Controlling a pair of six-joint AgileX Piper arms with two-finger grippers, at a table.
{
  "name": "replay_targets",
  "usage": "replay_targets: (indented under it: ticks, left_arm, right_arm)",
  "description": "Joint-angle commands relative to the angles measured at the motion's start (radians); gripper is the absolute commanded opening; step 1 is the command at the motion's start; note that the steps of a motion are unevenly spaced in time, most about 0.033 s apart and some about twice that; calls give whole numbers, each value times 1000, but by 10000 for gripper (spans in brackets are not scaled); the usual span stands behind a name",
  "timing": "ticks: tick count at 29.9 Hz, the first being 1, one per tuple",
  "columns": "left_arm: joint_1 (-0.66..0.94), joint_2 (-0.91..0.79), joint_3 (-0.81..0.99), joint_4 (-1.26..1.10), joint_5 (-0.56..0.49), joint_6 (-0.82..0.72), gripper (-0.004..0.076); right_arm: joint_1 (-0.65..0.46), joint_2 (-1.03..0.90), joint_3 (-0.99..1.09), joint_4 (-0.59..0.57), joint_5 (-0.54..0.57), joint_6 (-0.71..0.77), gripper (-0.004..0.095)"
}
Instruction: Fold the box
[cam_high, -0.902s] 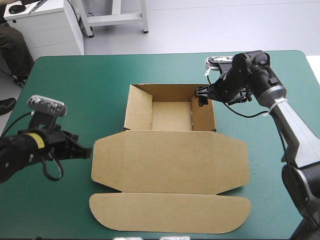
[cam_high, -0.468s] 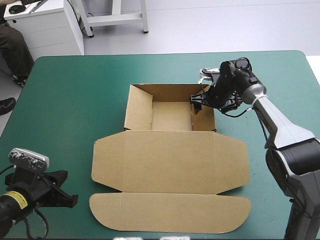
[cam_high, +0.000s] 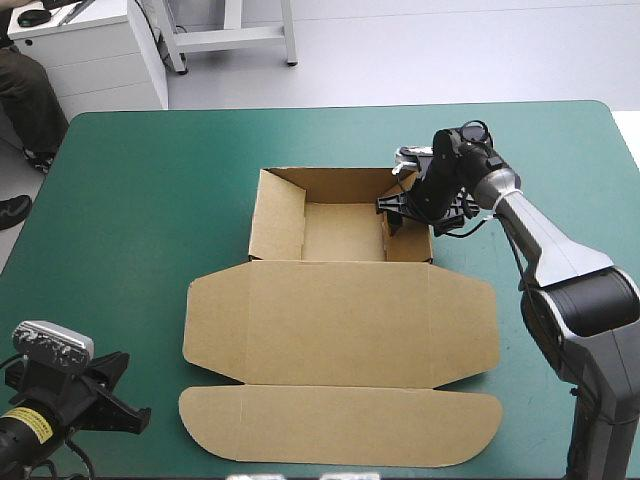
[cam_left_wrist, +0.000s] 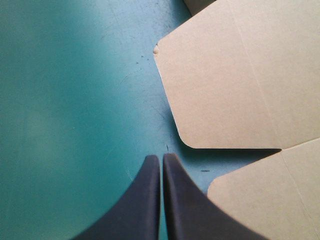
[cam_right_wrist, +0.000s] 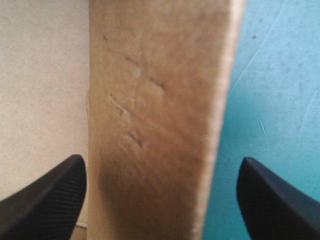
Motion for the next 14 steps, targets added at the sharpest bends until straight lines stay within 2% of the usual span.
replay_targets:
  ticks: [1,4,9,14]
  left_arm:
    - [-1,5,-19,8,-60,-1,0]
    - [-1,5,-19,22,-62,0,0]
    - [-1,1,-19,38,-62,0,0]
    - [-1,-2,-19,38,-62,0,0]
  right_arm:
    - [-1,-55,-23,3,2,9,441]
    - [-1,-57,-23,1,6,7,-1]
    - [-10,-99,-85,-82,-15,22,-1]
    - [-113,-139,-240,-106,48,15,-1]
